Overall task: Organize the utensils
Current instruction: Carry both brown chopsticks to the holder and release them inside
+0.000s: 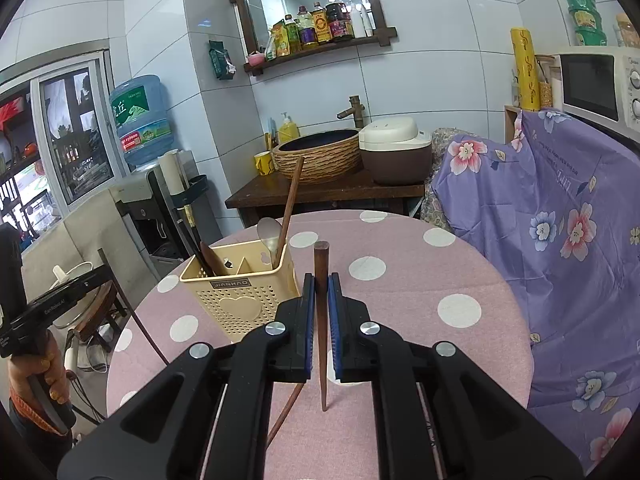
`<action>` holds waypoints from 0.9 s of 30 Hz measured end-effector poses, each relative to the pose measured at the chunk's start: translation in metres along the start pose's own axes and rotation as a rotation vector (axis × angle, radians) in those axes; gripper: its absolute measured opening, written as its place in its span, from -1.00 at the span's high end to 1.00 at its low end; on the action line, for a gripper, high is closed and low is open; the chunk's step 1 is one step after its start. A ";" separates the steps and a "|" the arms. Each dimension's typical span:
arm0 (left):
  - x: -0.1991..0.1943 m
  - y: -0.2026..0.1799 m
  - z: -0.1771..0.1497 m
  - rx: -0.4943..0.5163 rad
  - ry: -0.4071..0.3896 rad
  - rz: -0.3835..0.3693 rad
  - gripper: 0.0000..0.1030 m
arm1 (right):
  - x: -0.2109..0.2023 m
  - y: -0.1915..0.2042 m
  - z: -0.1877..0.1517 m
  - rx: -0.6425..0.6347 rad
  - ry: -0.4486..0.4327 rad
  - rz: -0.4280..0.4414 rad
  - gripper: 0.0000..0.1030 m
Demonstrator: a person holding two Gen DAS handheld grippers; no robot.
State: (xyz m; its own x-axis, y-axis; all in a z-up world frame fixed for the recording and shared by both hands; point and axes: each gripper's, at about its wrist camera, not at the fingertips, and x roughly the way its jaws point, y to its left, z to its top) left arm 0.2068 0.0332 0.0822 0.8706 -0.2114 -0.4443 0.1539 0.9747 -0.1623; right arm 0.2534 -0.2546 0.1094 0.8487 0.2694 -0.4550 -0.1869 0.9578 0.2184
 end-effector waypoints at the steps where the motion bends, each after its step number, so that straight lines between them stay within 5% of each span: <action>1: -0.001 0.000 0.001 -0.001 -0.002 -0.002 0.84 | 0.000 0.001 0.002 0.001 -0.001 0.005 0.85; 9: -0.012 -0.011 0.041 0.022 -0.032 -0.063 0.84 | -0.010 0.022 0.051 -0.049 -0.029 0.052 0.85; 14: -0.022 -0.025 0.099 0.017 -0.084 -0.106 0.84 | -0.027 0.046 0.117 -0.059 -0.115 0.093 0.85; 18: -0.019 -0.035 0.147 0.002 -0.172 -0.056 0.84 | -0.029 0.063 0.162 -0.031 -0.175 0.115 0.85; 22: 0.000 -0.038 0.160 -0.011 -0.190 -0.015 0.84 | -0.014 0.073 0.170 -0.034 -0.200 0.078 0.85; 27: 0.035 -0.031 0.129 -0.022 -0.146 0.032 0.84 | 0.030 0.073 0.134 -0.036 -0.138 0.043 0.85</action>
State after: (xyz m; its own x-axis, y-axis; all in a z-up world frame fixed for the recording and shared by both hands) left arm 0.2931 0.0051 0.1849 0.9338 -0.1663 -0.3168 0.1166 0.9785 -0.1700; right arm 0.3313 -0.1903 0.2271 0.8990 0.2966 -0.3221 -0.2405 0.9492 0.2029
